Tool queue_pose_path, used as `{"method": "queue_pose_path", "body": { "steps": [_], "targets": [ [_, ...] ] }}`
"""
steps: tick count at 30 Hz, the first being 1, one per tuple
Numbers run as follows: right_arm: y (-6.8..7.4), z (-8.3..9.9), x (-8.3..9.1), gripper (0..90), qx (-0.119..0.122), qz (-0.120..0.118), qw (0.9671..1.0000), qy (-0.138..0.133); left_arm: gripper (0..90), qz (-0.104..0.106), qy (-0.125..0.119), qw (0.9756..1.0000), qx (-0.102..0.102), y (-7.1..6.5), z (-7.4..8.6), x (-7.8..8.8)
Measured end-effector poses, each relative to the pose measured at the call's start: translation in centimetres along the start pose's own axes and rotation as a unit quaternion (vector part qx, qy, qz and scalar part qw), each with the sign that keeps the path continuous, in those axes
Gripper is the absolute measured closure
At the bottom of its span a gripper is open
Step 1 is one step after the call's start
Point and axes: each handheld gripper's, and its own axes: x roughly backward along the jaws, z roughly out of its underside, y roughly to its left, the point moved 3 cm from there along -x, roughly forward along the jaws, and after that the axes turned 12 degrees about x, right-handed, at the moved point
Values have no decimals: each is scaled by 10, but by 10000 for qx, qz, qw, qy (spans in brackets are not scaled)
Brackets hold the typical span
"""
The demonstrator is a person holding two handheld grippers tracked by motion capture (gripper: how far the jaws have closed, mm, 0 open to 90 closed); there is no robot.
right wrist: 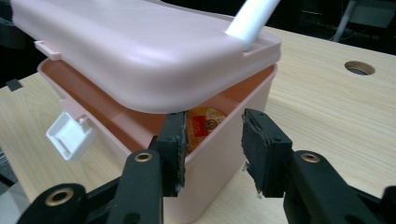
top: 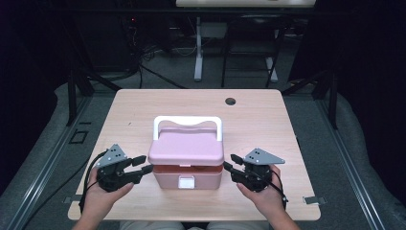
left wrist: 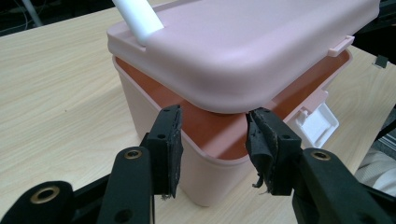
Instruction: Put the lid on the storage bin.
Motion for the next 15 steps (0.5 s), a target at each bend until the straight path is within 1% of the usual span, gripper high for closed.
{"method": "queue_pose_path", "body": {
  "steps": [3, 7, 9, 13, 15],
  "targets": [
    [-7, 3, 1, 603, -103, 119, 9999, -3, 555, 2, 16, 10000, -6, 0, 0, 0],
    [-11, 4, 1, 603, -195, 168, 9997, 8, 555, 12, 27, 10000, 25, 1, 1, -1],
    [-14, 5, 1, 603, -229, 189, 9996, 4, 555, 9, 60, 10000, 9, 1, 2, -1],
    [-16, 6, 1, 597, -248, 208, 9995, 5, 558, -22, 131, 9999, -2, 1, 3, -2],
    [-16, 7, 1, 595, -256, 215, 9994, 5, 563, -39, 127, 9999, 8, 2, 3, -2]
  ]
}}
